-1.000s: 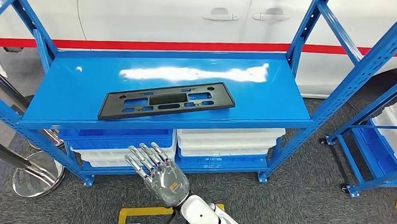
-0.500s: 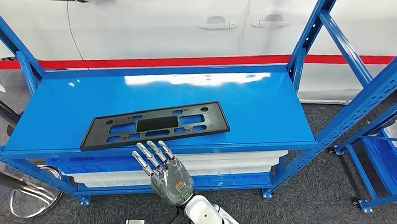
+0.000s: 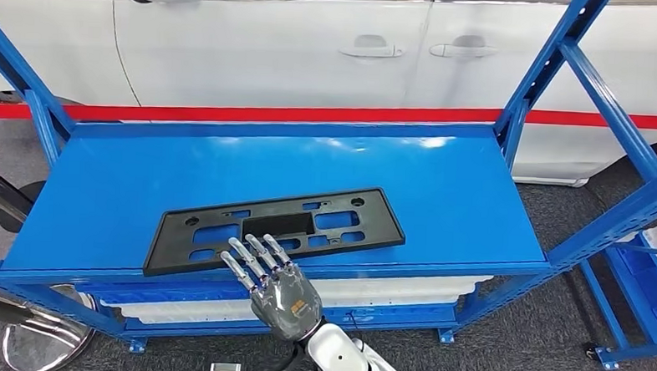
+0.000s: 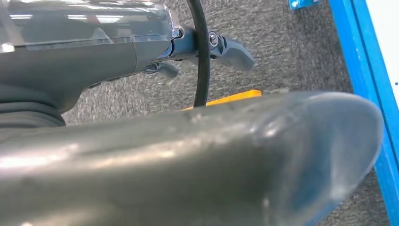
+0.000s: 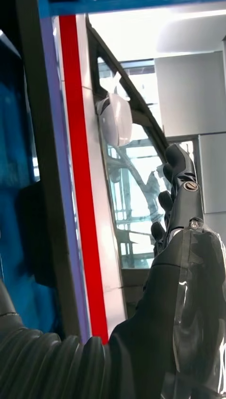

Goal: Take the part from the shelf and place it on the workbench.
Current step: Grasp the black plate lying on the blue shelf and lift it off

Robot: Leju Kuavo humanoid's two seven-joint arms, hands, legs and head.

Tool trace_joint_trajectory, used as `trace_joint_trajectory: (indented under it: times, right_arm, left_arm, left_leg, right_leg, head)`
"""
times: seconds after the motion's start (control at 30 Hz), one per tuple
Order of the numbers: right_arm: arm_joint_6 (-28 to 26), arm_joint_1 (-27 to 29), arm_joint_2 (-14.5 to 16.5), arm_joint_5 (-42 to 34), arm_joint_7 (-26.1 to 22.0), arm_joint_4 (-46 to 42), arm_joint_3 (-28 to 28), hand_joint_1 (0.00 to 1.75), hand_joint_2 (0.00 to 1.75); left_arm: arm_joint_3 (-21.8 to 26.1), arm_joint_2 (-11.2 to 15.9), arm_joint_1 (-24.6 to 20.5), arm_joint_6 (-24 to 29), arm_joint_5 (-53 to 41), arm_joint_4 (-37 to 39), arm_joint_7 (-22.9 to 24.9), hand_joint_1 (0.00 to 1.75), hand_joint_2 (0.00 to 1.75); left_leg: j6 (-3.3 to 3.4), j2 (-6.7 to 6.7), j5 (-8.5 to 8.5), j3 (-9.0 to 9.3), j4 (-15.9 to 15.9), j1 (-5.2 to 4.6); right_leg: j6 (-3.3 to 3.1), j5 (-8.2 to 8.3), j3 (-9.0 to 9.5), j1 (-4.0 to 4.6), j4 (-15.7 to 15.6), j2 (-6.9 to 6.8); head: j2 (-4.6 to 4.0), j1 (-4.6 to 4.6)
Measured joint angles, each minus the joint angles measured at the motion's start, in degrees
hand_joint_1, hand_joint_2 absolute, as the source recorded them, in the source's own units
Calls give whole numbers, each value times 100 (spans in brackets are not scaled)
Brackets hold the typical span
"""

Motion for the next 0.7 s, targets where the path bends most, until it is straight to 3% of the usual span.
trace_joint_trajectory:
  times: [0.07, 0.13, 0.2, 0.3, 0.4, 0.43, 0.47, 0.5, 0.6, 0.63, 0.7]
  right_arm:
    - [1, -44, 0, 11, 101, 67, 0, 0, 175]
    - [8, -113, 5, 13, 166, 149, 0, 0, 175]
    - [27, -166, 17, 13, 214, 230, 0, 0, 175]
    - [85, -232, 58, 10, 285, 365, 0, 0, 175]
    - [120, -320, 110, -2, 356, 562, 0, 0, 175]
    - [120, -336, 115, -9, 373, 632, 0, 0, 175]
    - [120, -346, 117, -17, 385, 696, 0, 0, 175]
    - [120, -354, 120, -26, 397, 752, 0, 0, 175]
    - [131, -404, 152, -38, 416, 863, 0, 0, 175]
    - [139, -429, 164, -43, 420, 892, 0, 0, 175]
    - [153, -468, 183, -59, 425, 955, 0, 0, 175]
  left_arm:
    - [0, -7, 4, -7, -8, 1, 10, 0, 0]
    - [0, -17, -6, -13, -14, 1, 10, 0, 0]
    - [0, -21, -17, -15, -28, 1, 10, 0, 0]
    - [-1, -21, -29, -20, -47, 0, 9, 0, 0]
    - [-2, -25, -36, -31, -55, -1, 9, 0, 0]
    - [-1, -22, -32, -32, -56, -1, 10, 0, 0]
    - [-1, -20, -28, -32, -59, -1, 11, 0, 0]
    - [0, -19, -26, -31, -61, -1, 11, 0, 0]
    - [-2, -15, -34, -31, -69, -1, 14, 0, 0]
    - [-2, -14, -41, -32, -72, -1, 18, 0, 0]
    - [-2, -15, -46, -31, -83, -1, 28, 0, 0]
  left_leg:
    - [-20, -10, -56, 88, -1, -6]
    - [-67, -19, -99, 123, 6, -24]
    - [-133, -16, -113, 120, -8, -35]
    - [-224, 0, -240, 85, 128, -25]
    - [-298, 2, -716, -356, 1096, -7]
    - [-318, 2, -810, -518, 1404, 0]
    - [-332, 3, -797, -599, 1529, 7]
    - [-338, 4, -679, -578, 1442, 15]
    - [-317, 8, -129, -102, 371, 20]
    - [-289, 4, -48, 14, 117, 9]
    - [-223, -7, -42, 70, -15, -23]
  right_leg:
    - [-62, 515, 247, 18, -720, -5]
    - [-129, 753, 478, 51, -1306, -10]
    - [-162, 733, 523, 71, -1449, -4]
    - [-241, 757, 593, 19, -1558, -7]
    - [-297, 753, 647, 9, -1597, -32]
    - [-302, 747, 652, 12, -1595, -36]
    - [-302, 741, 657, 13, -1592, -37]
    - [-295, 733, 664, 12, -1588, -34]
    - [-240, 686, 684, 14, -1541, -19]
    - [-214, 674, 679, 23, -1524, -16]
    - [-164, 673, 664, 36, -1518, -11]
  head:
    - [0, 0]
    - [0, -1]
    - [0, 0]
    - [0, -1]
    - [0, -2]
    - [0, -2]
    - [0, -2]
    - [0, -2]
    - [0, -2]
    - [0, -2]
    - [0, -2]
